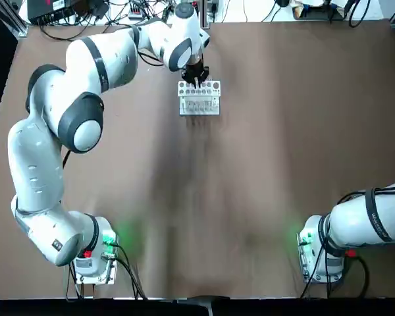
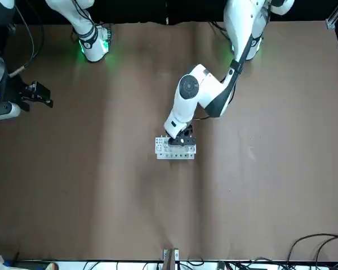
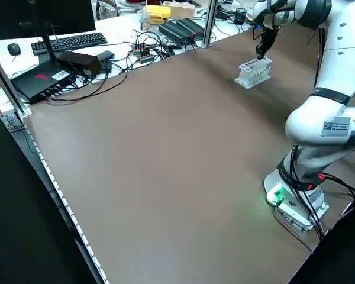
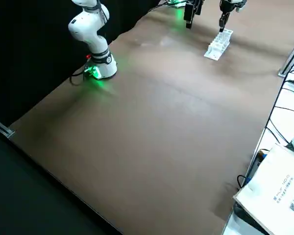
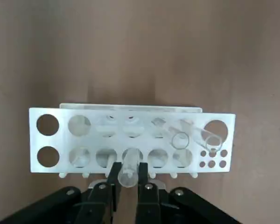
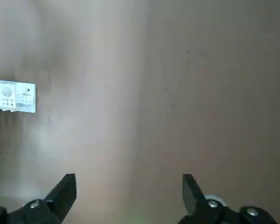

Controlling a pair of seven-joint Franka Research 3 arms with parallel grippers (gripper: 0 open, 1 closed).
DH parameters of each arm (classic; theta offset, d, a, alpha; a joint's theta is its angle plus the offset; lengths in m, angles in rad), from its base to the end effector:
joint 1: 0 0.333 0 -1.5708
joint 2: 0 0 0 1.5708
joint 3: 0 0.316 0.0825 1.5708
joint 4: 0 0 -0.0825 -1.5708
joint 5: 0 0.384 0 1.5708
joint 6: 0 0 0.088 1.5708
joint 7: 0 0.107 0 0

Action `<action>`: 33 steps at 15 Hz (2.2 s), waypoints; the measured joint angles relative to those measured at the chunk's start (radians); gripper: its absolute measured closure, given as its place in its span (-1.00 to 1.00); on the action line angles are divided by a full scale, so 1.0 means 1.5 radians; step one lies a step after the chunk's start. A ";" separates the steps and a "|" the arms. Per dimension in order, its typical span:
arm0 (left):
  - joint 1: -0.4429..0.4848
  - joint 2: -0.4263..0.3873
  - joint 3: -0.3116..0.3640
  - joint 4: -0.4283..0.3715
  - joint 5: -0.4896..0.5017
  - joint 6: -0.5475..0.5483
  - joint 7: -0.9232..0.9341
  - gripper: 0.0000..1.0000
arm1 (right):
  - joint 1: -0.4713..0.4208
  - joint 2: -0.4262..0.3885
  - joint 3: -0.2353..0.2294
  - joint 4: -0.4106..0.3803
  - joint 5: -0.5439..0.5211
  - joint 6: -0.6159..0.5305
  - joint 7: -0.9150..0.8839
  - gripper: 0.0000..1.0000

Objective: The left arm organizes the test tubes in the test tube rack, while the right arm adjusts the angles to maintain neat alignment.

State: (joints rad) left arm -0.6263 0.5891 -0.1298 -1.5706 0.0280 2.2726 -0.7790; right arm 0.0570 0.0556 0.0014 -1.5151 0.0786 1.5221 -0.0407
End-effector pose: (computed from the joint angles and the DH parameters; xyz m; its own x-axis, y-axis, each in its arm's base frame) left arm 0.5256 -0.4757 0.3116 0.9982 0.0348 0.0493 0.0289 -0.9927 0.1170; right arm 0.5651 0.0418 0.6157 0.9937 0.1026 -0.0452 0.0987 -0.9919 -0.0805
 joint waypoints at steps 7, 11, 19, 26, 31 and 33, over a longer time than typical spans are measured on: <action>0.003 -0.028 0.000 0.000 0.000 -0.027 0.000 0.62 | 0.000 0.000 0.000 0.000 0.000 0.000 0.000 -1.00; 0.003 -0.042 0.000 0.000 0.000 -0.046 0.000 0.62 | 0.000 0.000 0.000 0.000 0.000 0.000 0.000 -1.00; 0.002 -0.064 0.000 0.000 0.000 -0.074 -0.001 0.62 | 0.000 0.000 0.000 0.000 0.000 0.001 0.000 -1.00; 0.002 -0.081 -0.001 0.000 0.000 -0.093 -0.001 0.62 | 0.000 0.000 0.000 0.000 0.000 0.001 0.000 -1.00; 0.000 -0.092 -0.002 0.000 0.000 -0.105 -0.001 0.62 | 0.000 0.000 0.000 0.000 0.000 0.001 0.000 -1.00; -0.001 -0.098 -0.004 0.000 0.000 -0.115 -0.003 0.62 | 0.000 0.000 0.000 0.000 0.000 0.001 0.000 -1.00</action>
State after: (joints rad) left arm -0.6274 0.4417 -0.1356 -1.5703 0.0280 2.1006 -0.7835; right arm 0.0570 0.0556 0.0021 -1.5151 0.0786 1.5232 -0.0408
